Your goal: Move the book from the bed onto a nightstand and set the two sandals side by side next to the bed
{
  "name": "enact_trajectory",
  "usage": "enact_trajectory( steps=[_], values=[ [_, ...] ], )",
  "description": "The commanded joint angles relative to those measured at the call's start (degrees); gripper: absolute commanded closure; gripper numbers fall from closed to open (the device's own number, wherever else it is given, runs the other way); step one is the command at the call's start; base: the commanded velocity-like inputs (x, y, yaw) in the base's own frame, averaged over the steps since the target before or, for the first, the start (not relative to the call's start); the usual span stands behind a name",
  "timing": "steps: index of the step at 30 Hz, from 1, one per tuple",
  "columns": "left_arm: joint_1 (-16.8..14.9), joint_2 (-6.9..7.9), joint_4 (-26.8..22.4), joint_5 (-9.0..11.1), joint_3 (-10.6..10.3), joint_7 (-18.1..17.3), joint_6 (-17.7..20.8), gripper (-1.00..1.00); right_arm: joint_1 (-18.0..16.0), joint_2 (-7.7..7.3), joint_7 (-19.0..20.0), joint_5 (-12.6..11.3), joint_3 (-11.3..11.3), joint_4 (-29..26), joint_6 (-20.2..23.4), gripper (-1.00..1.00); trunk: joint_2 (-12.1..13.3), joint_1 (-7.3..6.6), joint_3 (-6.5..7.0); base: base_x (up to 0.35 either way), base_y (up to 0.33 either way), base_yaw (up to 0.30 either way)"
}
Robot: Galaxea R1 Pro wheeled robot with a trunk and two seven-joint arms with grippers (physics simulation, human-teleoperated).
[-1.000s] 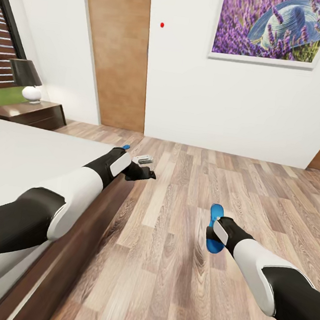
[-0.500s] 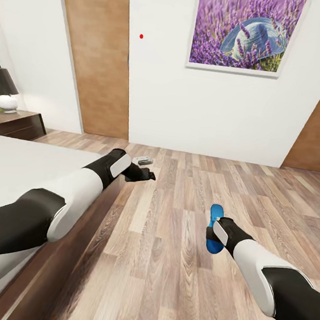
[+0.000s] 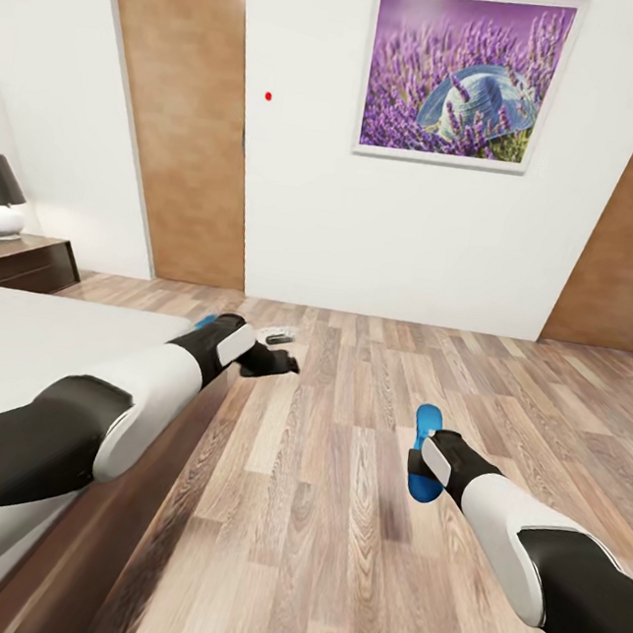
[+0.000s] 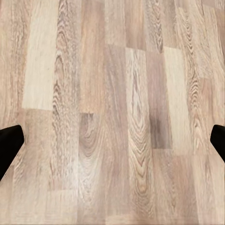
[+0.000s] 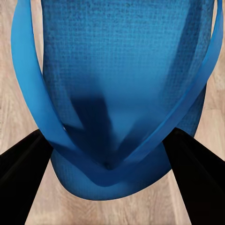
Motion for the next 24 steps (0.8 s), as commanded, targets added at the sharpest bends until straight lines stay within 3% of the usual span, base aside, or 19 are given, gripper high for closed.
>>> enact_trajectory(
  steps=[1,6,21,24],
  values=[
    [0.0,0.0,0.52,0.55,-0.31,0.34,-0.74,-1.0,0.0,-0.02,-0.29,-0.63,0.47,-0.11,0.32,1.0,-0.01,-0.04,0.08,0.0,0.0,0.0],
    [0.03,0.01,2.7,0.1,-0.31,0.31,-4.17,-1.0,0.0,-0.01,-0.29,-0.63,0.48,-0.1,0.32,1.0,0.06,-0.17,0.73,0.0,0.0,0.0],
    [0.05,-0.06,3.26,0.05,-0.31,0.33,-5.03,-1.0,0.0,-0.01,-0.29,-0.67,0.45,-0.09,0.32,1.0,0.26,-0.55,3.26,0.0,0.0,0.0],
    [0.05,-0.06,3.26,0.01,-0.31,0.33,-5.04,-1.0,0.0,-0.01,-0.29,-0.67,0.47,-0.05,0.32,1.0,1.47,-1.21,3.79,0.0,0.0,0.0]
  ],
)
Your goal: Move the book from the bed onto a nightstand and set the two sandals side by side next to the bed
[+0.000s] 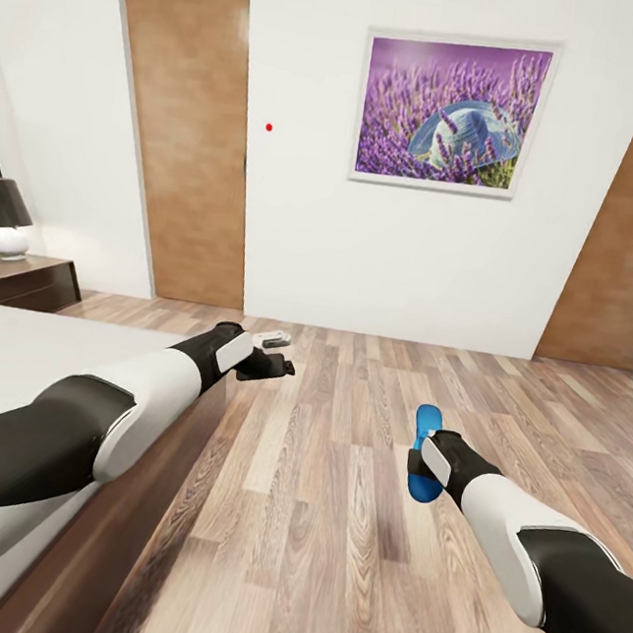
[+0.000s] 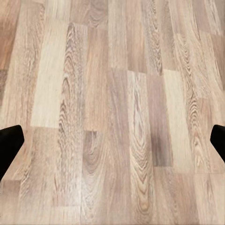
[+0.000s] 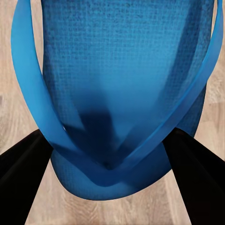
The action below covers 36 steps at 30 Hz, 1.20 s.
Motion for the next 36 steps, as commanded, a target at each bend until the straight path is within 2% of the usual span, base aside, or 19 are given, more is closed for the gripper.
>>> enact_trajectory(
  steps=[1,18,36],
  values=[
    [-0.02,0.0,-0.11,0.58,-0.33,0.37,0.27,-1.0,0.0,-0.02,-0.29,-0.65,0.46,-0.11,0.32,1.0,0.39,-0.24,0.12,0.0,0.0,0.0],
    [-0.02,0.0,-0.1,0.56,-0.33,0.4,0.25,-1.0,0.0,-0.02,-0.36,-0.71,0.38,-0.07,0.32,1.0,7.21,-3.97,3.01,0.0,0.0,0.0],
    [-0.01,0.0,-0.02,0.56,-0.33,0.45,0.2,-1.0,0.0,-0.12,-0.37,-0.82,0.29,-0.07,0.32,1.0,14.43,-7.92,4.78,0.0,0.0,0.0]
  ],
)
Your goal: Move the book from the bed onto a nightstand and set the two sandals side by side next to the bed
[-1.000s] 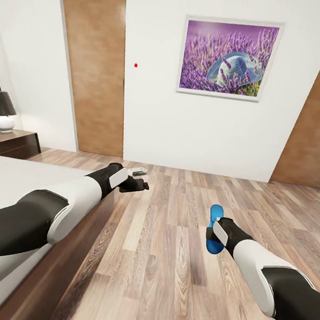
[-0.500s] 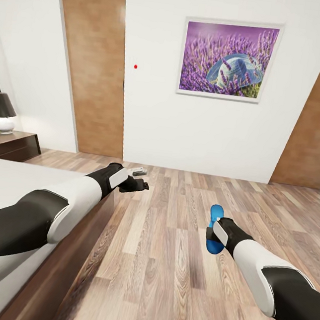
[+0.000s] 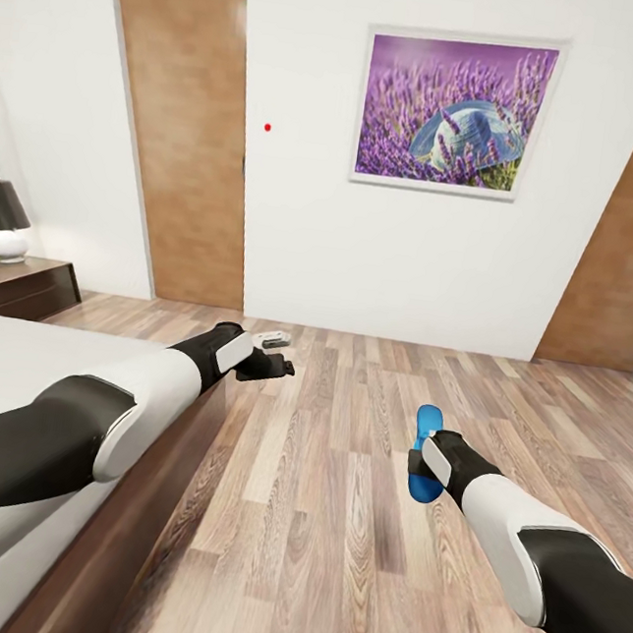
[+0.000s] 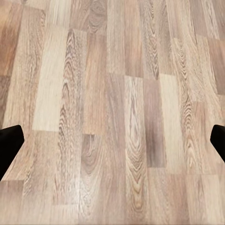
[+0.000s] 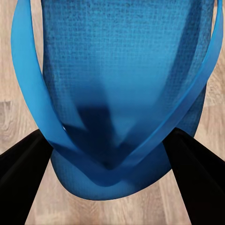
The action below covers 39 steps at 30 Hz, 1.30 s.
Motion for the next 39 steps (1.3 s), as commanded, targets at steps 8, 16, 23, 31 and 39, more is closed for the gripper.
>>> enact_trajectory(
  steps=[8,16,23,31,39],
  values=[
    [-0.04,0.0,-0.11,0.6,-0.32,0.38,0.32,-1.0,-0.01,-0.07,-0.27,-0.63,0.46,-0.12,0.32,1.0,3.2,-1.77,0.94,0.0,0.0,0.0],
    [0.0,0.0,0.17,0.53,-0.32,0.37,0.34,-1.0,-0.01,-0.03,-0.22,-0.58,0.52,-0.12,0.32,1.0,6.41,-3.53,2.34,0.0,0.0,0.0],
    [1.38,0.0,2.58,-1.36,-0.32,0.31,-0.01,-1.0,-0.01,0.02,-0.15,-0.49,0.54,-0.1,0.32,1.0,9.21,-5.07,3.59,0.0,0.0,0.0],
    [7.97,0.02,3.29,-8.55,-0.32,0.29,-5.43,-1.0,1.77,0.0,-0.12,-0.56,0.55,1.59,-0.56,1.0,12.42,-6.83,5.03,0.0,0.0,0.0],
    [12.97,0.06,3.29,-10.28,-0.32,0.24,-8.76,-1.0,4.6,-0.06,-0.12,-0.5,0.55,2.78,-6.88,1.0,15.63,-8.58,6.46,0.0,0.0,0.0]
  ],
)
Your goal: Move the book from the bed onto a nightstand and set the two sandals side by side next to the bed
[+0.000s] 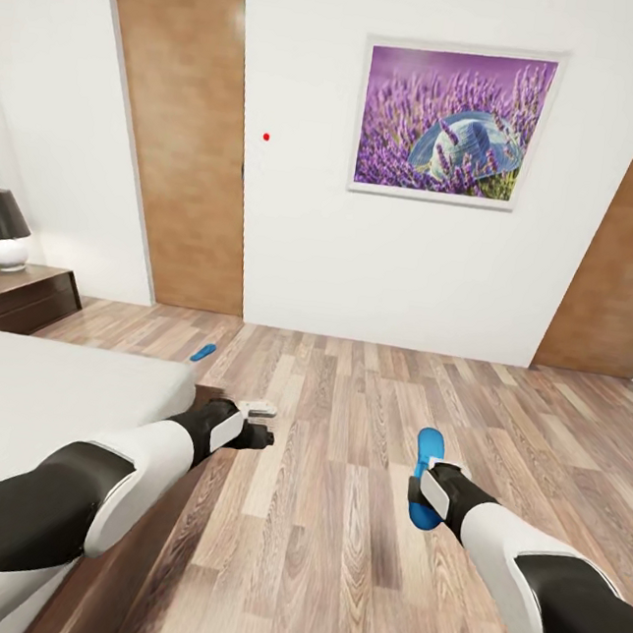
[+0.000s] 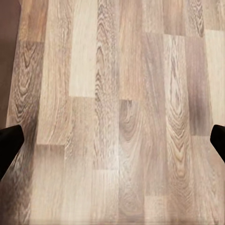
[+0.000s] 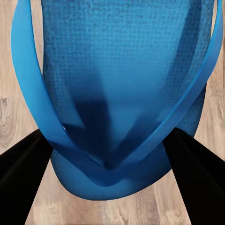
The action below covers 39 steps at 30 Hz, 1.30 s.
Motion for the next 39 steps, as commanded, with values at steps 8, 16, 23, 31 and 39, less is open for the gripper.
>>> enact_trajectory(
  steps=[8,16,23,31,39],
  values=[
    [2.31,-0.06,0.15,0.1,-0.38,0.29,-1.86,-1.0,1.21,0.12,-0.18,-0.55,0.6,0.22,-2.79,1.0,3.19,-1.77,1.39,0.0,0.0,0.0],
    [2.78,-0.09,0.19,0.06,-0.38,0.35,-2.07,-1.0,1.98,0.28,-0.16,-0.66,0.65,0.29,-3.14,1.0,6.4,-3.53,2.9,0.0,0.0,-0.007],
    [4.21,0.01,0.06,-0.03,-0.38,0.36,-2.24,-1.0,2.16,0.29,-0.15,-0.74,0.51,0.3,-3.2,1.0,9.21,-5.07,4.63,0.0,0.0,-0.196],
    [4.3,0.97,0.0,-0.03,-0.38,0.36,-2.25,-1.0,2.16,0.28,-0.15,-0.73,0.49,0.3,-3.2,1.0,12.42,-6.82,6.66,0.0,0.0,-0.259],
    [4.32,1.25,-0.13,-0.03,-0.38,0.36,-2.25,-1.0,2.17,0.34,-0.15,-0.73,0.56,0.3,-3.2,1.0,15.63,-8.58,8.7,0.0,0.0,-0.255]
  ],
)
